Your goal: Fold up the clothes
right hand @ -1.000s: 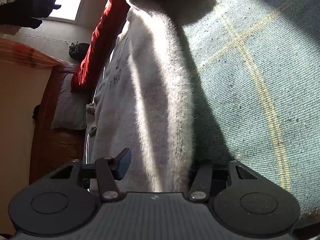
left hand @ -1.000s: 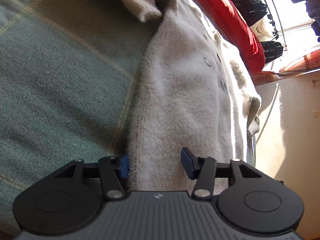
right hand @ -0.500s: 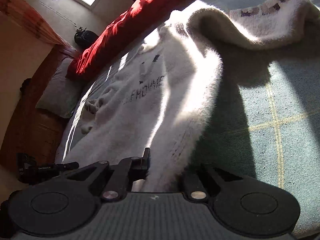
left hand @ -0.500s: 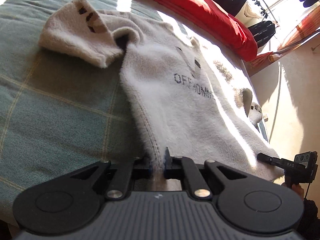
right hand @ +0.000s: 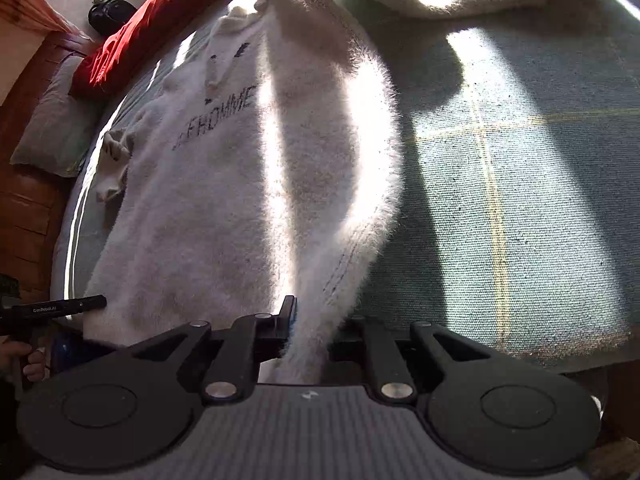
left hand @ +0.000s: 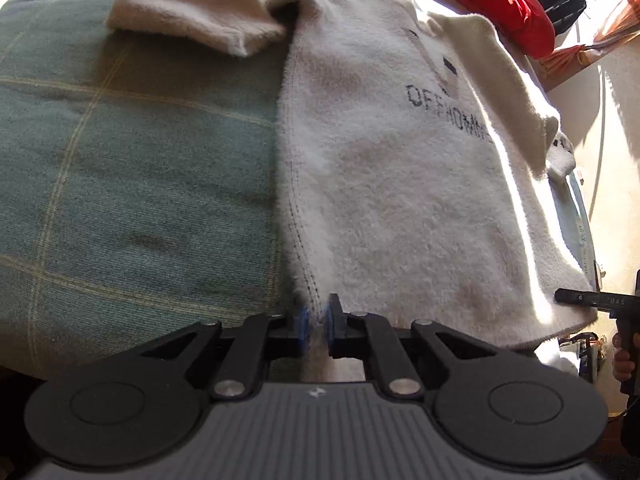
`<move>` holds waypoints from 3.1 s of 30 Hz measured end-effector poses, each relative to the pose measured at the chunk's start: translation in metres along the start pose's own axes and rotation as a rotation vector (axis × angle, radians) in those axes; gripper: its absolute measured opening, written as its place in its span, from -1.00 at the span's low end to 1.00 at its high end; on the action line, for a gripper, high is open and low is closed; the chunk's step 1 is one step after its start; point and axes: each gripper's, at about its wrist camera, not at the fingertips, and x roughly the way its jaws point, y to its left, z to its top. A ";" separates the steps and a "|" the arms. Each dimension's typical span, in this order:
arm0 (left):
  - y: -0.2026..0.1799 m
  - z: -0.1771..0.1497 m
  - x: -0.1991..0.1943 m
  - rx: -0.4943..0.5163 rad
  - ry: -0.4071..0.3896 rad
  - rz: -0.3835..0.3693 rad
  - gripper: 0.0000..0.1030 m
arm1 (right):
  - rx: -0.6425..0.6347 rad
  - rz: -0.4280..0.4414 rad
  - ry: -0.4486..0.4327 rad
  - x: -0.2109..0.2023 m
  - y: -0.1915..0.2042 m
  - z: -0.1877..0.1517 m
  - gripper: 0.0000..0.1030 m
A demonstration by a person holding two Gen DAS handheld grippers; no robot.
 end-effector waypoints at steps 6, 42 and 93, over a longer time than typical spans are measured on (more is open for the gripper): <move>-0.002 0.005 -0.035 0.101 -0.090 0.091 -0.80 | 0.044 -0.043 -0.098 -0.039 -0.022 -0.001 -0.51; -0.106 -0.045 0.048 0.399 -0.175 0.209 0.33 | -0.441 -0.280 -0.184 0.071 0.095 -0.023 1.00; -0.154 -0.085 0.062 0.460 -0.166 0.195 0.61 | -0.346 -0.296 -0.367 0.080 0.081 -0.028 1.00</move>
